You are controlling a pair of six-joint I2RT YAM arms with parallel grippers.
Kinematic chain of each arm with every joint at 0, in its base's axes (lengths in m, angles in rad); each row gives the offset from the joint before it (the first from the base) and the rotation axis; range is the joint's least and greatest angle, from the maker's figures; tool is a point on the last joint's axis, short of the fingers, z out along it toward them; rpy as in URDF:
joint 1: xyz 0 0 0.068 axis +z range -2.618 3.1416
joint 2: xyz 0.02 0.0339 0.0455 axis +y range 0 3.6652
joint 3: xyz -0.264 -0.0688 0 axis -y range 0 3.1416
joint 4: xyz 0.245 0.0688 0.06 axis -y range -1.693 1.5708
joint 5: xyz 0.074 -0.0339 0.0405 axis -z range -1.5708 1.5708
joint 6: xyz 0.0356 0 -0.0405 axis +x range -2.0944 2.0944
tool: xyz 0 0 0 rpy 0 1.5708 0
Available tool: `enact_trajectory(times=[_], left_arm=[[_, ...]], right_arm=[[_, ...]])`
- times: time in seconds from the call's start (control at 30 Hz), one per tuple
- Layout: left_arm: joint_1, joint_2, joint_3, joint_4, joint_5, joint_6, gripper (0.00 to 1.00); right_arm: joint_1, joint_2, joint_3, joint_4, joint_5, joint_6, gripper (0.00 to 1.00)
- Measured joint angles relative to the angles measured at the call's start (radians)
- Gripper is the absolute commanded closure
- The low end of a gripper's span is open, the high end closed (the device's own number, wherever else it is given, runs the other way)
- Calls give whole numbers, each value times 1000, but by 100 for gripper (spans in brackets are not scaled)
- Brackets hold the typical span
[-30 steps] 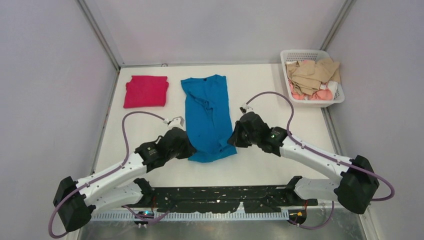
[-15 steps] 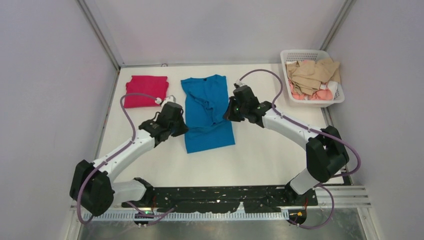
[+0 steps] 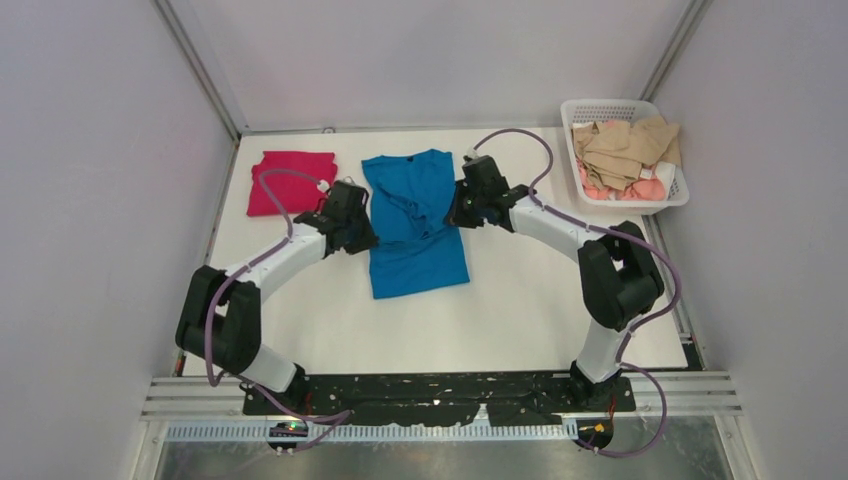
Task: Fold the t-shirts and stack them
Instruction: Fold the folded rectangular tshirt in 1/3 of the way
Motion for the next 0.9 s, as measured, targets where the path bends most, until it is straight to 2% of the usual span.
enact_trajectory(times=[0.43,0.53,0.63,0.67,0.7,0.73,0.77,0.8,0.83,0.87,0.9], left_arm=[[42,175,122,-11,2,43,99],[51,201,132,-17,3,45,90],[58,223,140,-19,11,49,77],[60,232,146,-21,13,49,65],[61,239,153,-21,16,51,50],[63,244,159,-21,20,52,35],[65,248,169,-27,25,63,21],[69,250,182,-32,31,74,8],[72,251,200,-40,34,81,1],[76,250,217,-43,37,86,1],[79,245,233,-44,36,88,0]], right_arm=[[-47,129,42,58,-36,0,95],[-55,155,53,65,-41,0,94],[-61,175,56,69,-44,3,86],[-62,178,57,69,-45,4,82],[-64,182,58,69,-48,5,68],[-67,187,63,69,-50,6,59],[-70,190,69,69,-55,3,42],[-74,193,76,71,-56,8,29],[-78,193,83,72,-61,6,22],[-82,193,88,75,-63,5,10],[-84,191,92,79,-63,4,5]])
